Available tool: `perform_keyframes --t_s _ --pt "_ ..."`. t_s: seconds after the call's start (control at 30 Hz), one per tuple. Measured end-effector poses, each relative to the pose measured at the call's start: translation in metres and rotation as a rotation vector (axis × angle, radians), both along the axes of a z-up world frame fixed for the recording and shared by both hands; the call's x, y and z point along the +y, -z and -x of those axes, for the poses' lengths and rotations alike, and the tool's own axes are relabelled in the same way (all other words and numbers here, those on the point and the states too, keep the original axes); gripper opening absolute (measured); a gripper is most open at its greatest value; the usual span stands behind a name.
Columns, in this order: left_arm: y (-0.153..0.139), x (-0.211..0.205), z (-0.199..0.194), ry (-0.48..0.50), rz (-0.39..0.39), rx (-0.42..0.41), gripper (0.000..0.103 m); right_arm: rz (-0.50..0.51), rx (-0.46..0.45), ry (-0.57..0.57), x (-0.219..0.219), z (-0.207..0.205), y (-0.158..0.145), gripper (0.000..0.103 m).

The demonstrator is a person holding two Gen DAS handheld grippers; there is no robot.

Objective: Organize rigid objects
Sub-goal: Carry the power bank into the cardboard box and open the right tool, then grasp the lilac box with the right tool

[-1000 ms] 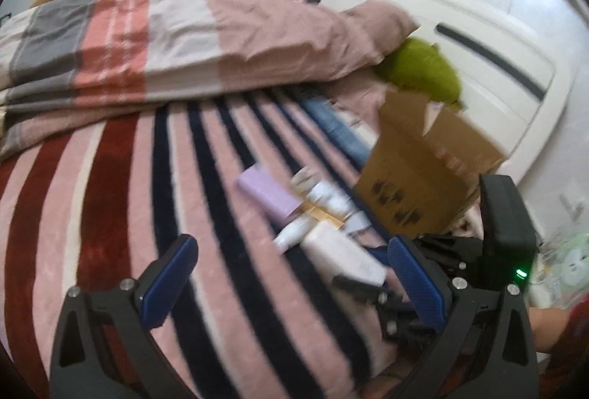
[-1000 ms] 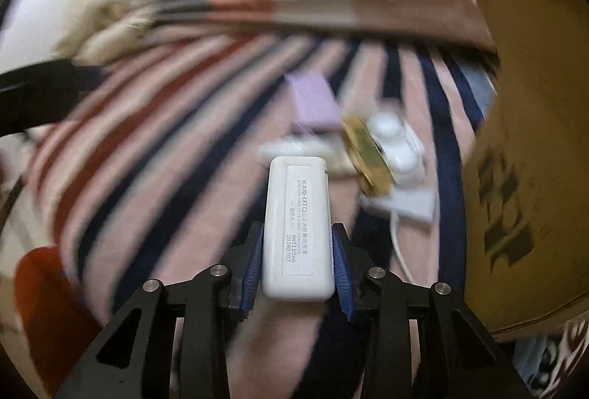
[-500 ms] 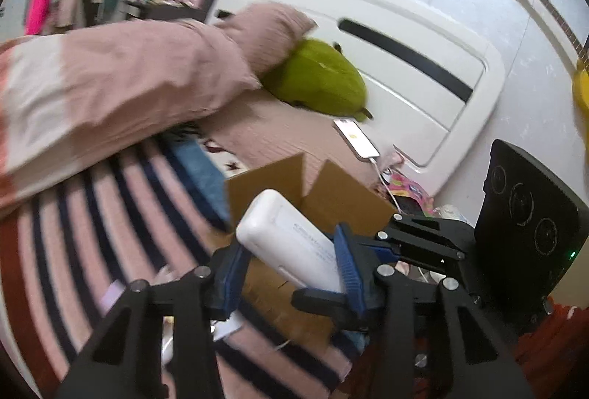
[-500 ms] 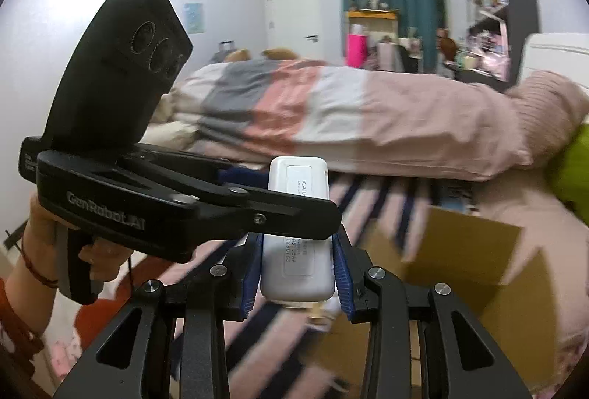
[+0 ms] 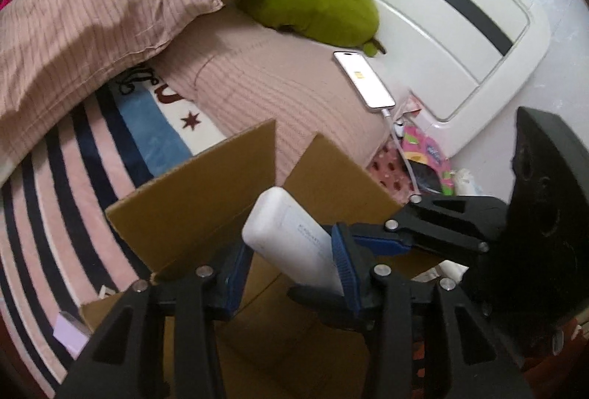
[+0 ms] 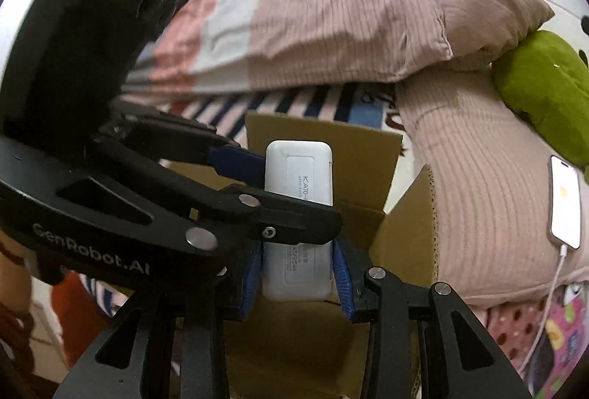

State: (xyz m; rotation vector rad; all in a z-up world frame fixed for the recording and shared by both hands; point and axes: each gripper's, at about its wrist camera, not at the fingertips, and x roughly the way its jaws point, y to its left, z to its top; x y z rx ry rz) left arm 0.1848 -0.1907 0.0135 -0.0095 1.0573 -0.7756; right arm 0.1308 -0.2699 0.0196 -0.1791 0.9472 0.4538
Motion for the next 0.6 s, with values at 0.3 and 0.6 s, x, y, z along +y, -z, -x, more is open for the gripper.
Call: perform_keyframes --t_s 0.3,0.6 --pt "-0.038 0.063 0.034 -0.096 0.02 -0.128 0.075 -0.007 -0.026 -0.024 0.011 0.019 -0.009 0.044" --pt "-0.054 0.211 0.095 -0.385 -0.024 -0.295 0.088 -0.158 -0.113 -0.27 0.107 0.071 -0.045 0.048"
